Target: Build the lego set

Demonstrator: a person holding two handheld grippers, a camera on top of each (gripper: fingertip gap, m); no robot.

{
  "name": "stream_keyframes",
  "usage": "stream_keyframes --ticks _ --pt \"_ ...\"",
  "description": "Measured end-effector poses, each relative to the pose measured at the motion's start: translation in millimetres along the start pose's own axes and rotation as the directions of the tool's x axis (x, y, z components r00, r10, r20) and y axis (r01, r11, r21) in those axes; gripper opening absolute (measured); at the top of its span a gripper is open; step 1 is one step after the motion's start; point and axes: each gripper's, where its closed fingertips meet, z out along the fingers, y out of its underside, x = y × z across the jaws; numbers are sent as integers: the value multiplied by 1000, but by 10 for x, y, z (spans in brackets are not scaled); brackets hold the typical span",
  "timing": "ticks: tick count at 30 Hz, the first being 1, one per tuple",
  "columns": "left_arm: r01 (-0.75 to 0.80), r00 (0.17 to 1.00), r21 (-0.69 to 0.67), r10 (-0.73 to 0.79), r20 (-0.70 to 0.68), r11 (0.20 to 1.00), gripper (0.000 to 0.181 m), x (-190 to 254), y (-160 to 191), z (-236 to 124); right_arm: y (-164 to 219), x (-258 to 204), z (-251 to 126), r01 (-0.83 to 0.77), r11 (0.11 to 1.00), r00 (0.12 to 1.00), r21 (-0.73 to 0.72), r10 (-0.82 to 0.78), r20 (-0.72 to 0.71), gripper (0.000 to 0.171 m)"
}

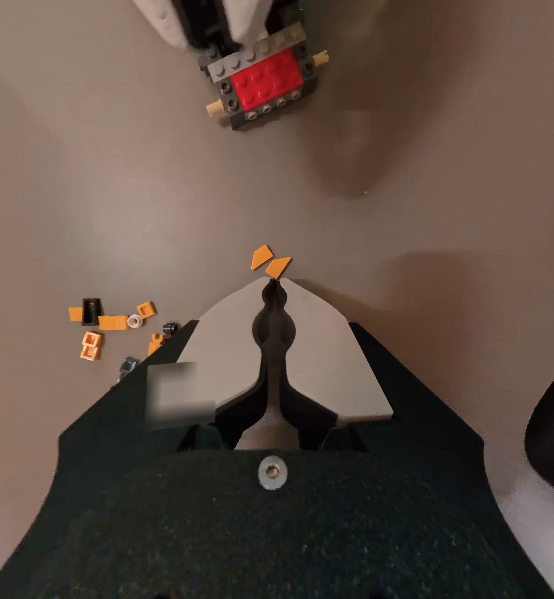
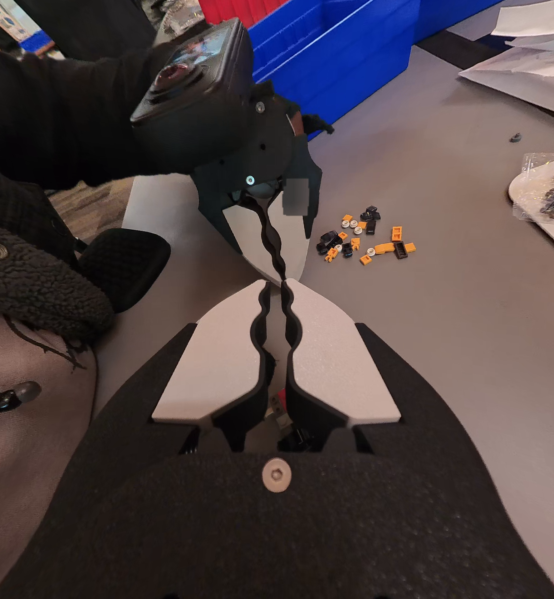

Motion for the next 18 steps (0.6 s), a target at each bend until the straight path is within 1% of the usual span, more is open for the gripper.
stream_keyframes --ticks 4,12,18 --pt "-13 1000 -11 13 -1 1000 0 -41 20 -28 2 6 -4 -2 1000 1000 1 2 0 6" --pt "28 1000 70 -27 -11 997 11 8 -59 6 -18 19 -24 0 1000 1000 8 0 -7 6" --pt "39 999 96 -38 -13 995 7 17 -110 55 -55 45 -77 5 1000 1000 20 -5 -21 6"
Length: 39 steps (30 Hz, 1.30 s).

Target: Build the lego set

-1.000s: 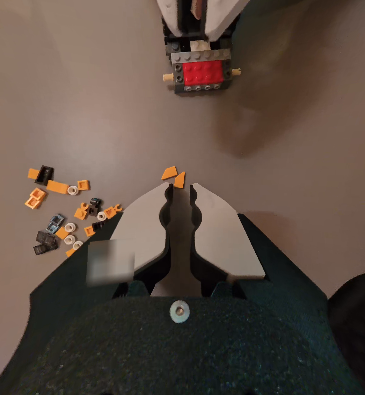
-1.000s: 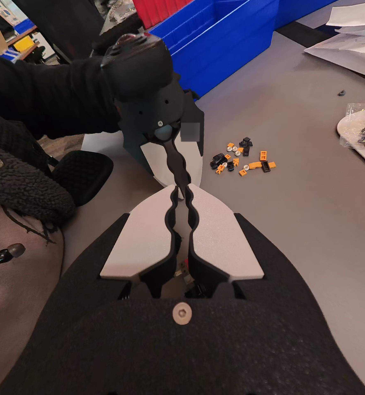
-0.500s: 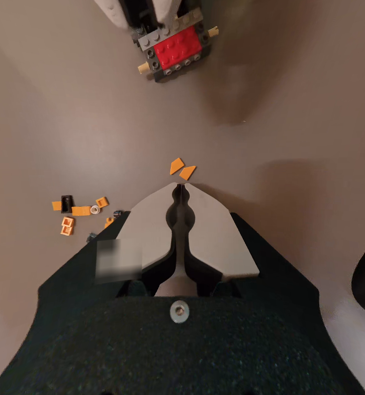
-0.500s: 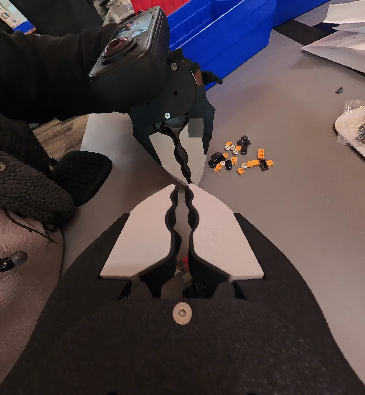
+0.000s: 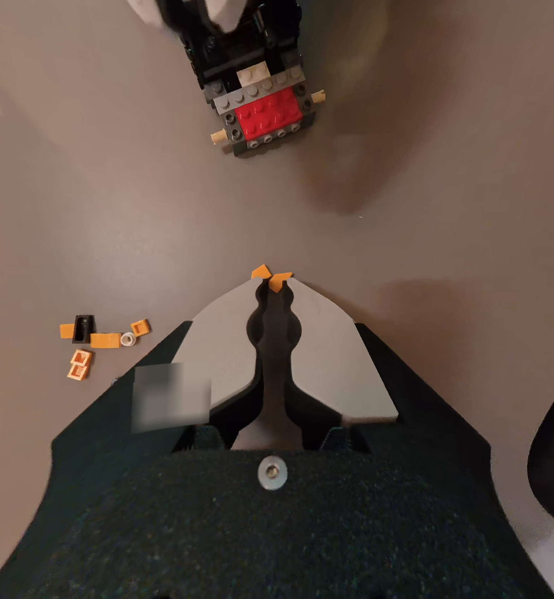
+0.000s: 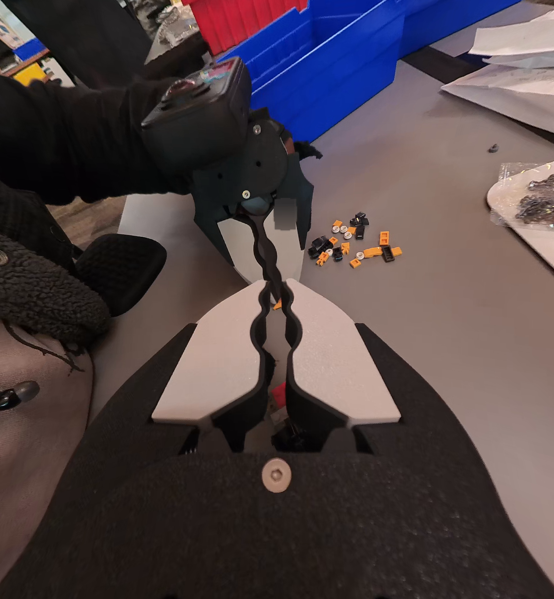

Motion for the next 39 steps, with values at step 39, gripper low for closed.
stream_keyframes --ticks 39 --pt "157 978 109 -170 124 982 13 -256 -222 133 -252 137 -415 54 996 993 76 -46 -109 6"
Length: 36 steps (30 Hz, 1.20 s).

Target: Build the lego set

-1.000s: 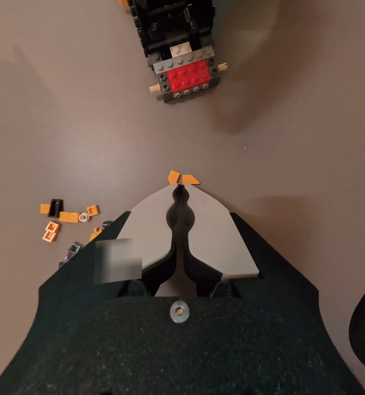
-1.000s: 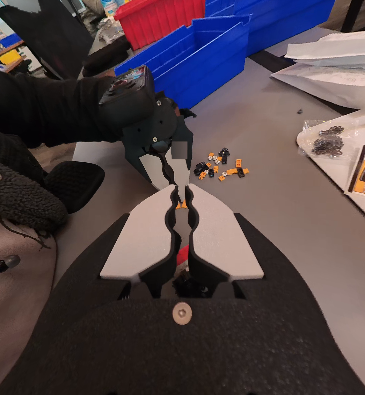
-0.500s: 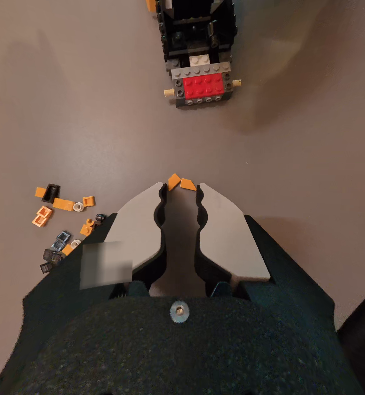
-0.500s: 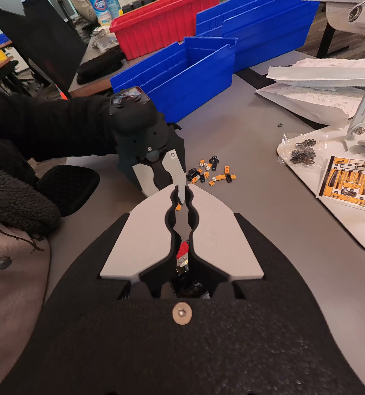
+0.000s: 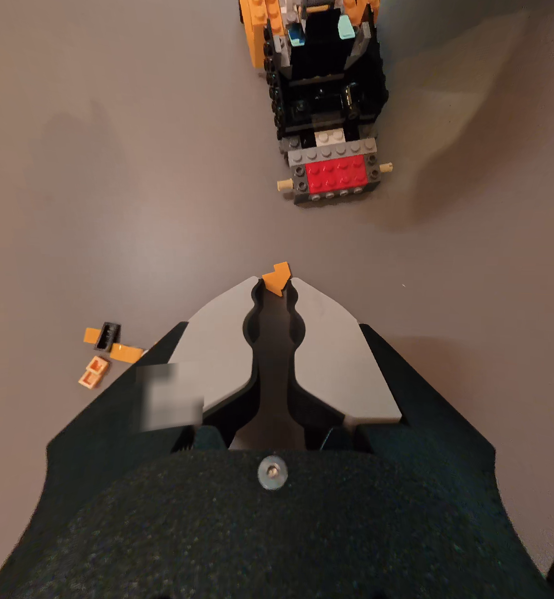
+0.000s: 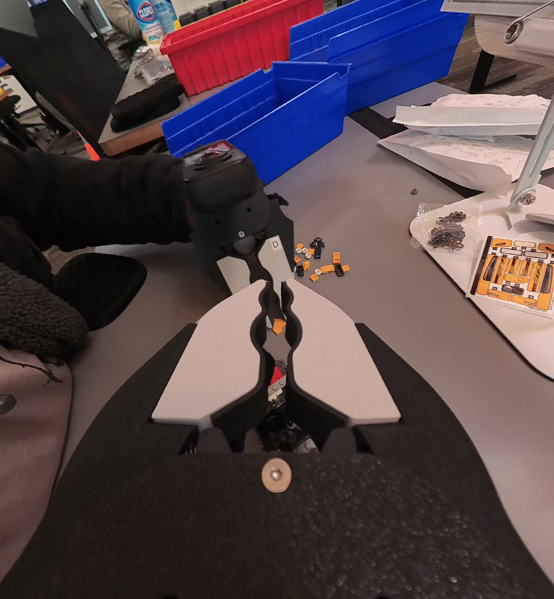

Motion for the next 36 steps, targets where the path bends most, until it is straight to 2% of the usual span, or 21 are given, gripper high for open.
stream_keyframes --ticks 11,19,29,36 --pt "-51 998 36 52 -25 998 12 -274 -384 259 -43 94 -111 0 1000 999 20 1 -35 6" --pt "-58 998 66 59 -13 996 19 -328 -466 277 -52 155 -161 -10 999 999 31 12 -49 6" --pt "-16 997 191 2 73 982 23 -288 -580 -60 -36 156 -148 -9 1000 999 26 10 -49 7" --pt "62 979 391 -132 154 918 16 -258 -632 -455 -33 192 -167 -3 1000 998 27 5 -65 7"
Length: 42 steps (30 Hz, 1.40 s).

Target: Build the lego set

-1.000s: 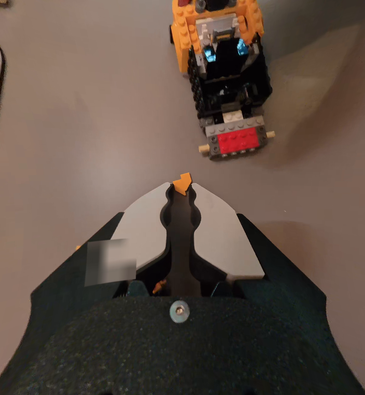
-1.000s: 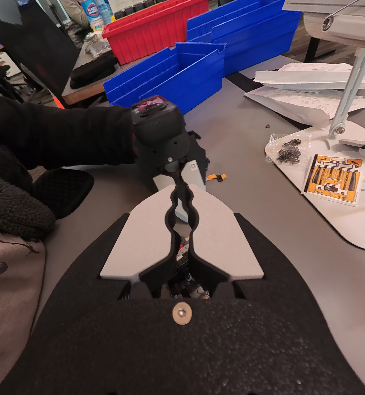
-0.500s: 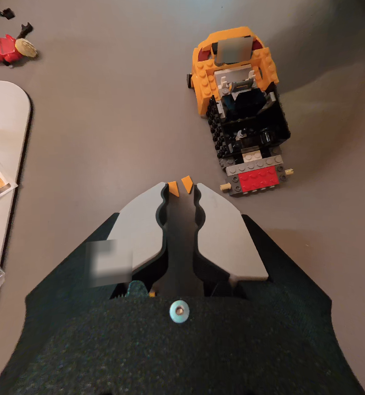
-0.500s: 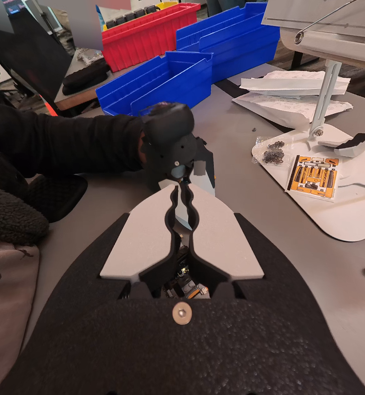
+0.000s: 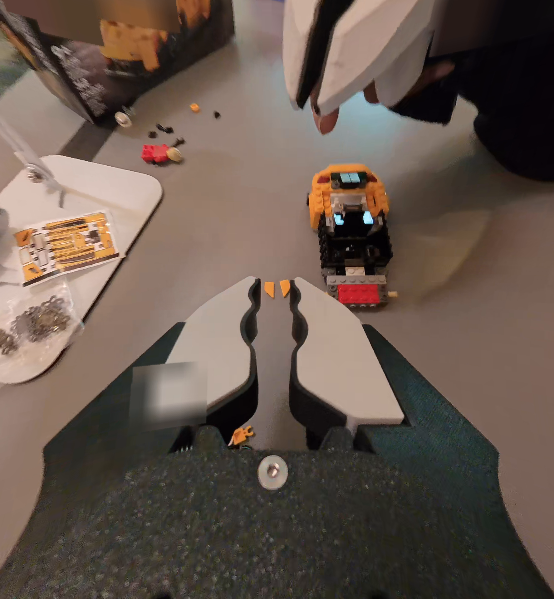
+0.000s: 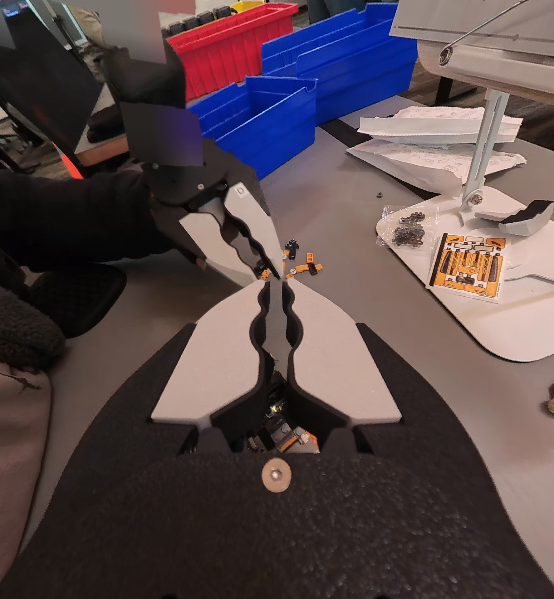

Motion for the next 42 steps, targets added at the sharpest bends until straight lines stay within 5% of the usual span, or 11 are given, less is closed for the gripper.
stream_keyframes --ticks 6,15,26,42 --pt "122 975 228 -160 156 966 0 -113 -144 -393 15 50 -37 39 999 999 -20 -40 -33 10" --pt "141 880 417 -307 363 898 0 -330 -187 -924 -14 136 -248 182 983 977 -15 -182 -112 25" --pt "51 831 433 -279 482 900 0 -433 8 -1065 961 133 -160 299 908 947 -293 -320 -24 72" --pt "207 841 232 -294 454 950 3 -545 561 -772 1124 78 -91 308 889 947 -338 -321 17 70"
